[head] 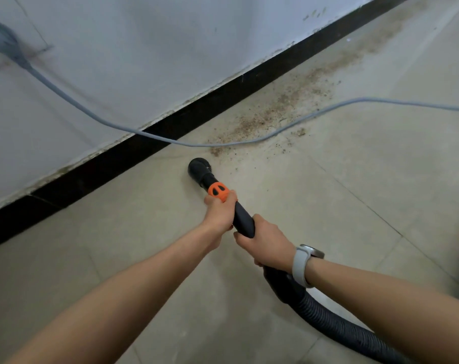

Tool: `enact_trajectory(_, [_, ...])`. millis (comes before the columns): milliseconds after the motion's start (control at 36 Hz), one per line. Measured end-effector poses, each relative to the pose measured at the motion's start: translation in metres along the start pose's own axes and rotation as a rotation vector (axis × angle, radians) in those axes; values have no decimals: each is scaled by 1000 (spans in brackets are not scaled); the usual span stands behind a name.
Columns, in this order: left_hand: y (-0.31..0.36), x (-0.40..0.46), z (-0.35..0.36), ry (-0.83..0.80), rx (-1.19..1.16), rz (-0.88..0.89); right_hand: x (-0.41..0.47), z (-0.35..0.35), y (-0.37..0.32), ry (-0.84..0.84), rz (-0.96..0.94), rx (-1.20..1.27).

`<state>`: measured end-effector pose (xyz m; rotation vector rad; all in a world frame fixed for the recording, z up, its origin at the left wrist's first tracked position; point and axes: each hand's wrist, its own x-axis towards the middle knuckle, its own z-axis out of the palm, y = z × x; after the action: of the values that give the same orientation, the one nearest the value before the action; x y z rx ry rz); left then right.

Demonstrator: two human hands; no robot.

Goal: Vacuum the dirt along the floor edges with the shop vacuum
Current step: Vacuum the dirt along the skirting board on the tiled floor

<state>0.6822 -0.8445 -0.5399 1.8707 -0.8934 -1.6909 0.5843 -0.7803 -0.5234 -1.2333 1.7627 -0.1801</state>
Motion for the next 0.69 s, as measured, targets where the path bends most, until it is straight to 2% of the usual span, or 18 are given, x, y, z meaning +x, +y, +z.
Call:
enact_trajectory(111, [-9,-13,12,-46,31,-13,-14,0,17,52,29,-57])
enact_trajectory(222, [-13,-23,30,-140,122,-16,-27,-7,37,103,68,-64])
enact_trajectory(361, [-5,-19,50,-285,123,-30,-31,-27,54,145,102,-38])
enact_trajectory(556, [-7,-21,49,-356,126,-41,-40,-29,62,99,83,48])
enact_trajectory(694, [-28,-29,30,-304,193,14,-46,-14,66,-12,50,32])
